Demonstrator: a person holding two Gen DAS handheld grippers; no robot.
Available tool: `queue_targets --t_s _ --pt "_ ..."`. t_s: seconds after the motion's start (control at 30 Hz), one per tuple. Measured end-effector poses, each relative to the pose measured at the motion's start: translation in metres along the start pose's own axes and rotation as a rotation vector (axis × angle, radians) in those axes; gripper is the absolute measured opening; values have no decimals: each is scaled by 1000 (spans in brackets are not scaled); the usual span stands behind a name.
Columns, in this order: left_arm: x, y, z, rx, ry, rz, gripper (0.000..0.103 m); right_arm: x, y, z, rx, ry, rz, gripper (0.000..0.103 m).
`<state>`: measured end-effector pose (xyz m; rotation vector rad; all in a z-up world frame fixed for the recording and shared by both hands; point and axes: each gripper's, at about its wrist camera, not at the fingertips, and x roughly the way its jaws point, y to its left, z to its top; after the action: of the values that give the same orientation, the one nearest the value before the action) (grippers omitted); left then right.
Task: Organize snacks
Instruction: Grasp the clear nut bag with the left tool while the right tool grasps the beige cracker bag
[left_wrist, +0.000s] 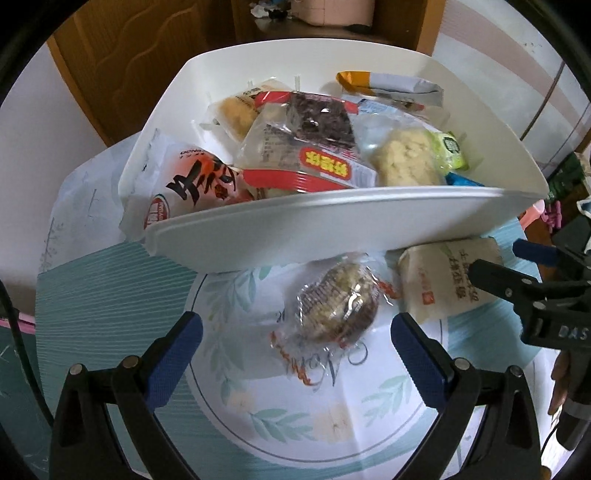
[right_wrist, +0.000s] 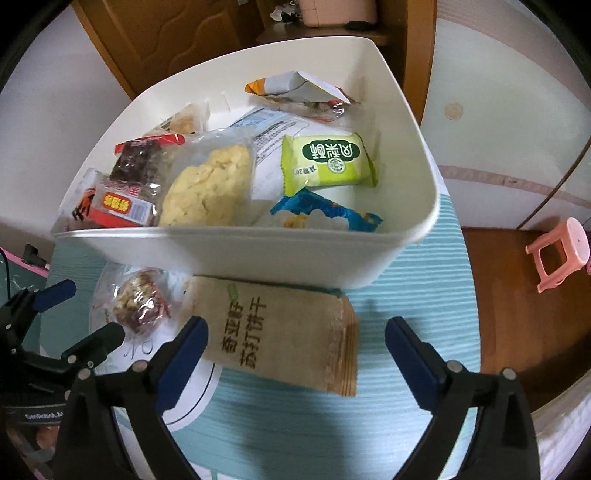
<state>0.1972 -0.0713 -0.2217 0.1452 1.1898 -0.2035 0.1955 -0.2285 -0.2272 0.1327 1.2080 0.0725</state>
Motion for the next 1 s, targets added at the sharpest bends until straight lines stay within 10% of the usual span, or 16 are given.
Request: queue_targets --t_s 0.57,1.0 --pt "25 13 15 -18 31 -29 101 5 41 -21 -152 96 207 97" --pt "38 41 16 -60 66 -84 100 3 77 -34 -498 -23 -24 97"
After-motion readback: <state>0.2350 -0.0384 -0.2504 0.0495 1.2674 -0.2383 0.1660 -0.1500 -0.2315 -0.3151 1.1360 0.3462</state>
